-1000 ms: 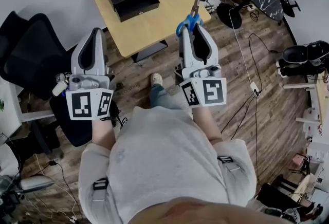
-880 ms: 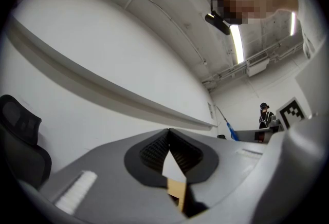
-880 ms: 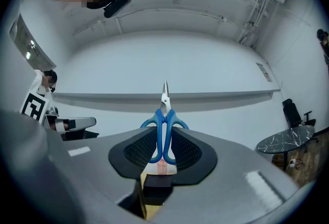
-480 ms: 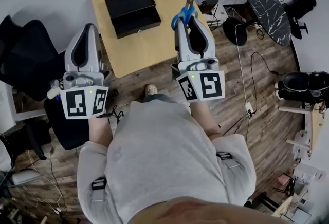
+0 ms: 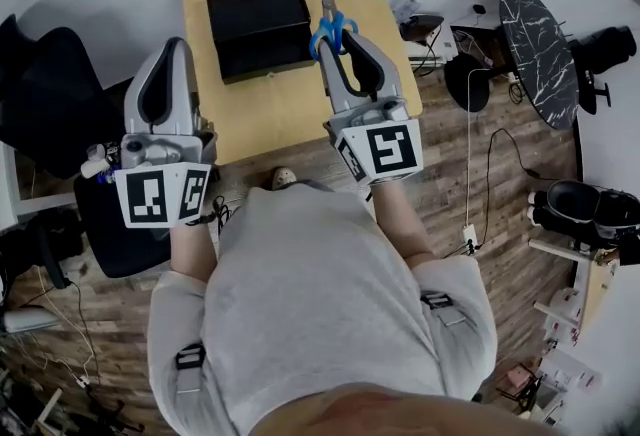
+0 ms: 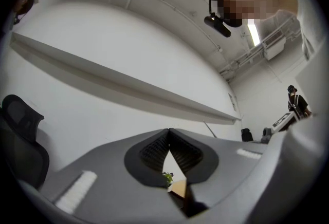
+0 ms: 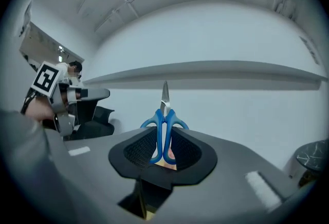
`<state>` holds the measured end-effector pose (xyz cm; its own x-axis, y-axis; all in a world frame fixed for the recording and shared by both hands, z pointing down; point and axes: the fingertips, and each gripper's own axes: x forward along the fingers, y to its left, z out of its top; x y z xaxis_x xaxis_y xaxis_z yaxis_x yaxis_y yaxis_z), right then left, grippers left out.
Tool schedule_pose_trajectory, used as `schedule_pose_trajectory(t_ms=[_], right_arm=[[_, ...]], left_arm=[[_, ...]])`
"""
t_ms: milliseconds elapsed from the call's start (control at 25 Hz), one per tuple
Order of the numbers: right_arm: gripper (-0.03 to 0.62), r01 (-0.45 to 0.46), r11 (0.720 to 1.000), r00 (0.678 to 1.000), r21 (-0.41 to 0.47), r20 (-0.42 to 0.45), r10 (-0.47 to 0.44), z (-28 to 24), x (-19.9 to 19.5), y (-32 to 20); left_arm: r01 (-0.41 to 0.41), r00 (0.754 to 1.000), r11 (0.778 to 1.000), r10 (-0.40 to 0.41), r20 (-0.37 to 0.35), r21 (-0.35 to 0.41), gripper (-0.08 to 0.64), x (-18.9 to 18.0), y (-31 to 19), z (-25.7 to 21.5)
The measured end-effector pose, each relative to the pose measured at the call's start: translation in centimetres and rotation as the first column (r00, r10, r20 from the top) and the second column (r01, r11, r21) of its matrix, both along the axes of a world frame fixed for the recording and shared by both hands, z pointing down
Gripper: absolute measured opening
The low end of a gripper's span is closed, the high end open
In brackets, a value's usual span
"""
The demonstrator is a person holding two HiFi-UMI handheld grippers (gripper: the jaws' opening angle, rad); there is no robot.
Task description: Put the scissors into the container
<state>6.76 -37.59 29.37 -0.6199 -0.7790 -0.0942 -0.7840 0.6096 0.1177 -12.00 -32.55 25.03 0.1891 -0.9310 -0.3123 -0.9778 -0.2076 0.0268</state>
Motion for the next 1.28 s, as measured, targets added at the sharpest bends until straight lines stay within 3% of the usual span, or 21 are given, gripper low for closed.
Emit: schedule_pose_trajectory(t_ms=[120,280,600,800,1280], right_arm=[[0.087,0.059,0.997,0.993,-0.04,-0.096,-0.062,3.5,-1.1,-2.0],[0.087,0.132,0.988,0.961,-0.084,-0.232,-0.148,7.9,-2.9,-4.0],[0.087,0.267,0.944,0.843,-0.195,-0.428,-0.327,15.3,-5.5,-6.8],[0.087,0.308,0.904,0.742,-0.295,-0.52,-0.423,20.4,-5.3,-8.5],[0.087,0.396,0.778,0.392,-0.487,-0.677,-0.623,30.1,-8.1,-10.7]], left_arm=[[0.028,1.0,0.999,-0.028,-0.002,-0.023,0.057,-0.4,-1.1,0.9],[0.072,0.997,0.996,-0.072,-0.002,-0.056,0.057,-1.6,-1.9,2.1],[0.155,0.988,0.982,-0.155,0.005,-0.106,0.057,-3.3,-2.5,3.8],[0.196,0.98,0.973,-0.196,0.016,-0.121,0.057,-3.3,-2.7,4.0],[0.305,0.952,0.933,-0.305,0.03,-0.193,0.057,-6.8,-1.8,6.3]])
